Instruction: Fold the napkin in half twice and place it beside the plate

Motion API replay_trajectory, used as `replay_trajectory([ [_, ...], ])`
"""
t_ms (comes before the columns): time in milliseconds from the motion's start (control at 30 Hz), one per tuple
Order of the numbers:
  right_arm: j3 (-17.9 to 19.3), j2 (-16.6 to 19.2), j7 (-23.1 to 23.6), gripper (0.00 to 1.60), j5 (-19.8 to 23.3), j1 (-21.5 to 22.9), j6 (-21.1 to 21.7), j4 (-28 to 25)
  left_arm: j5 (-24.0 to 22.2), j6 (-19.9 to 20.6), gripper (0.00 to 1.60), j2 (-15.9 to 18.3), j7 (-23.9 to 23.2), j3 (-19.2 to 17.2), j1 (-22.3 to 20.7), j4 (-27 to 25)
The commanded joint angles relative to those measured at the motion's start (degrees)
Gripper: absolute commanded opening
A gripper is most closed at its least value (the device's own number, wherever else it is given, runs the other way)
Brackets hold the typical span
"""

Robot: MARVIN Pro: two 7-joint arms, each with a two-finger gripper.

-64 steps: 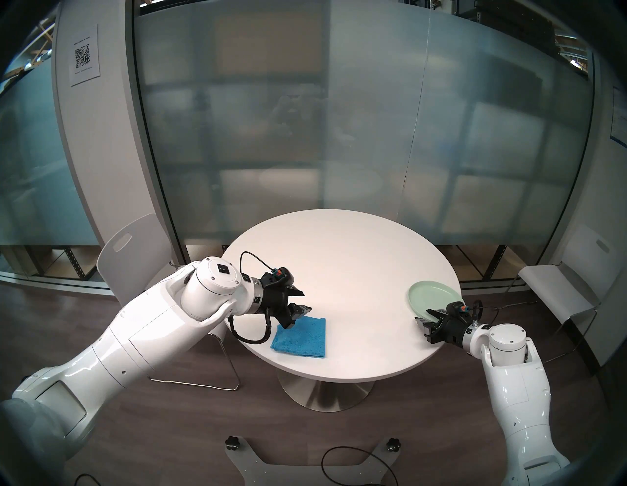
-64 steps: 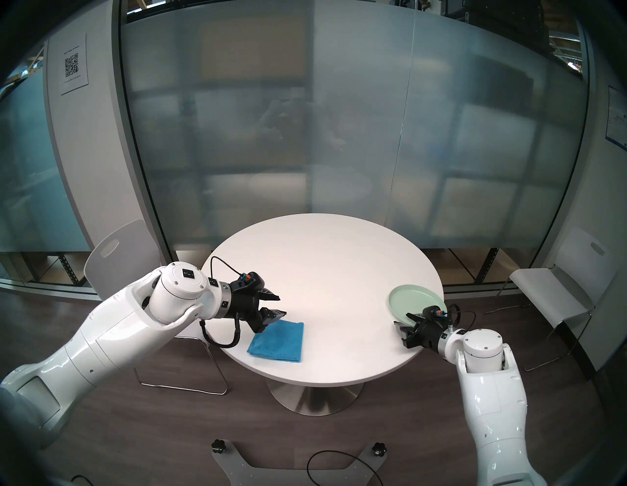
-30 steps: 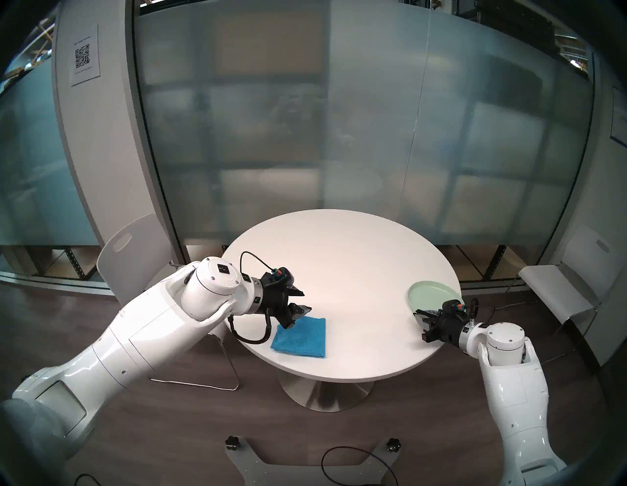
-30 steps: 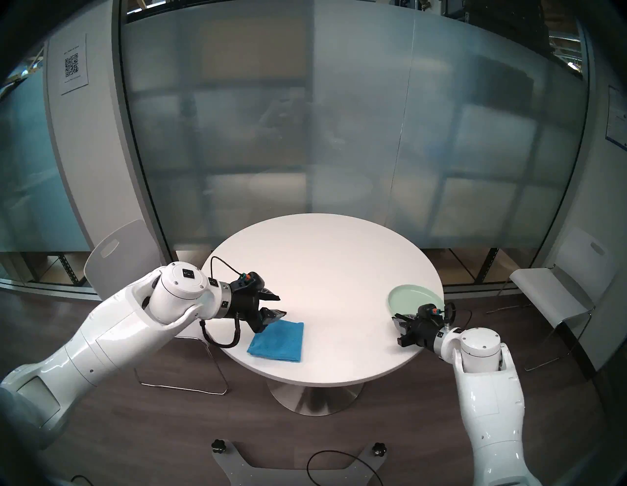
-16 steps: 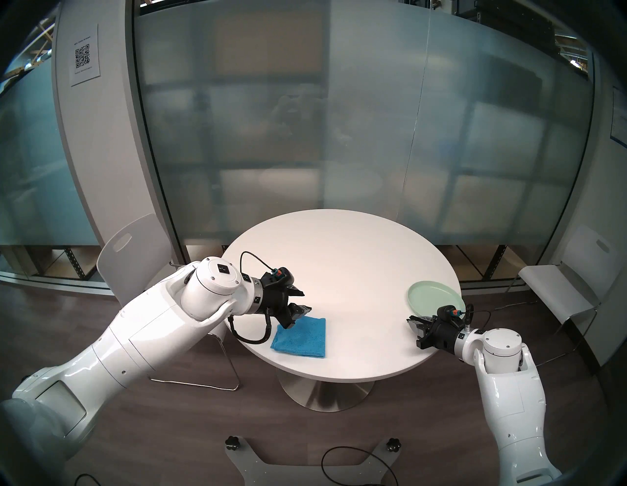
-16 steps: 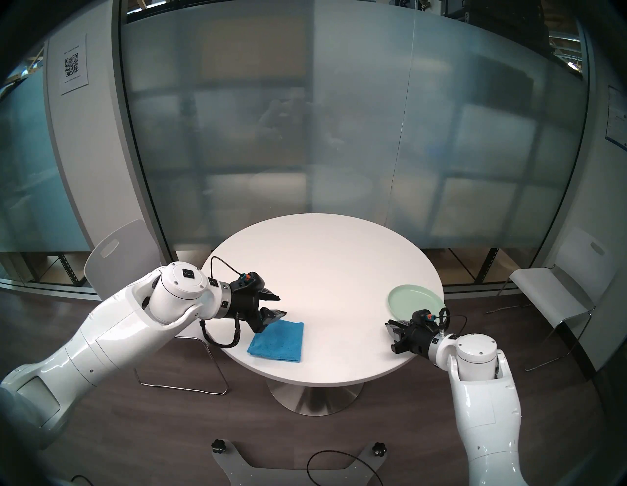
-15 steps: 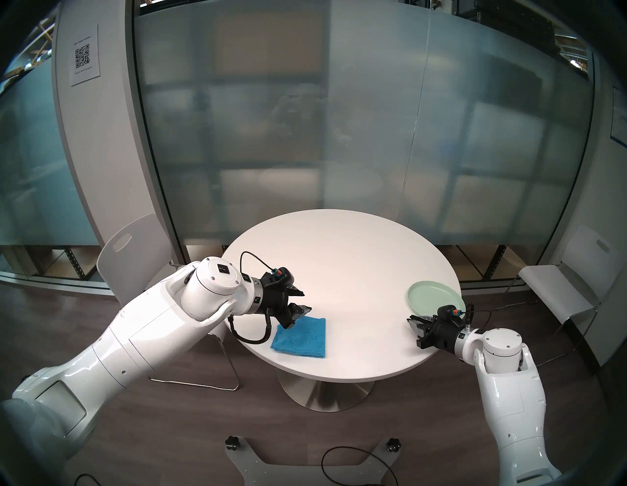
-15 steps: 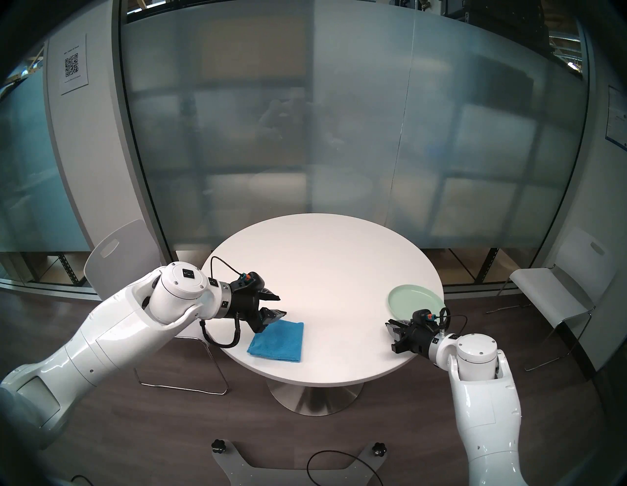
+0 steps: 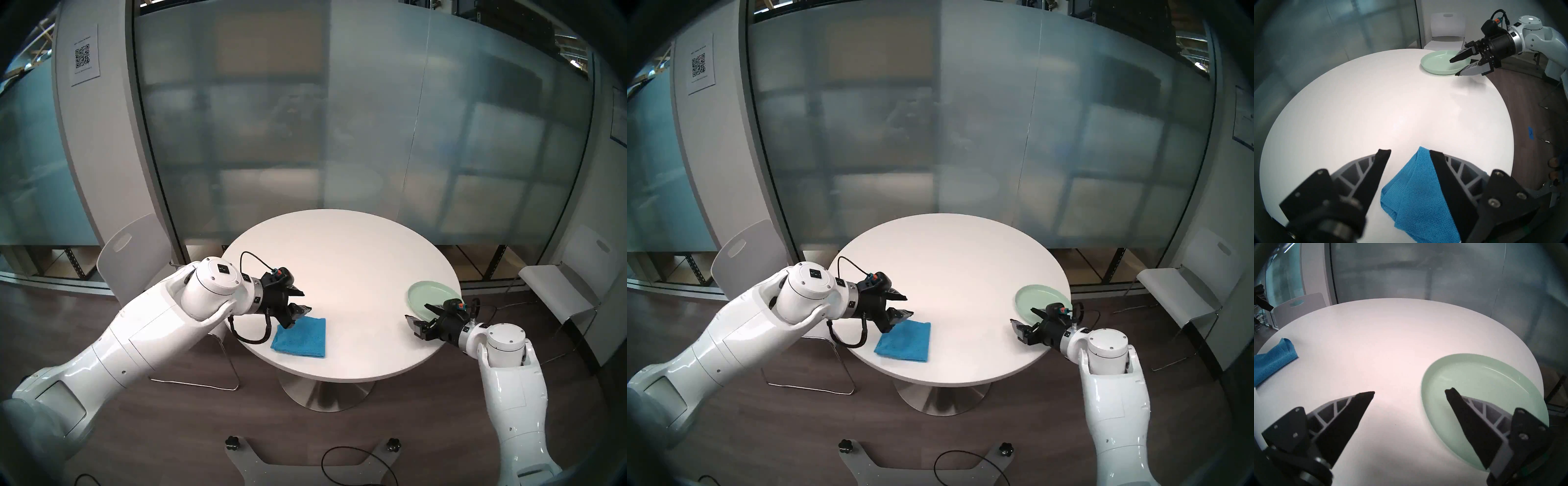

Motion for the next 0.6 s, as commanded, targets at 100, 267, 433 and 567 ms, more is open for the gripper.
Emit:
replay_trajectory([
  [100, -0.8, 1.7, -0.4, 1.42, -1.0, 4.5, -1.6, 4.3, 0.0, -0.2, 1.12, 0.1, -0.1, -0.5, -0.9, -0.8],
  [267, -1.2, 2.0, -0.4, 1.22, -1.1, 5.1, -2.1, 5.5, 0.0, -0.2, 1.12, 0.1, -0.1, -0.5, -0.9, -0.8],
  [433, -1.3, 2.0, -0.2, 1.01, -1.0, 5.0, -2.2, 5.4, 0.0, -0.2, 1.12, 0.1, -0.1, -0.5, -0.9, -0.8],
  [567, -1.3, 2.1, -0.1, 0.96, -0.9, 4.5, -1.8, 4.7, 0.0, -0.2, 1.12, 0.1, -0.1, -0.5, -0.9, -0.8],
])
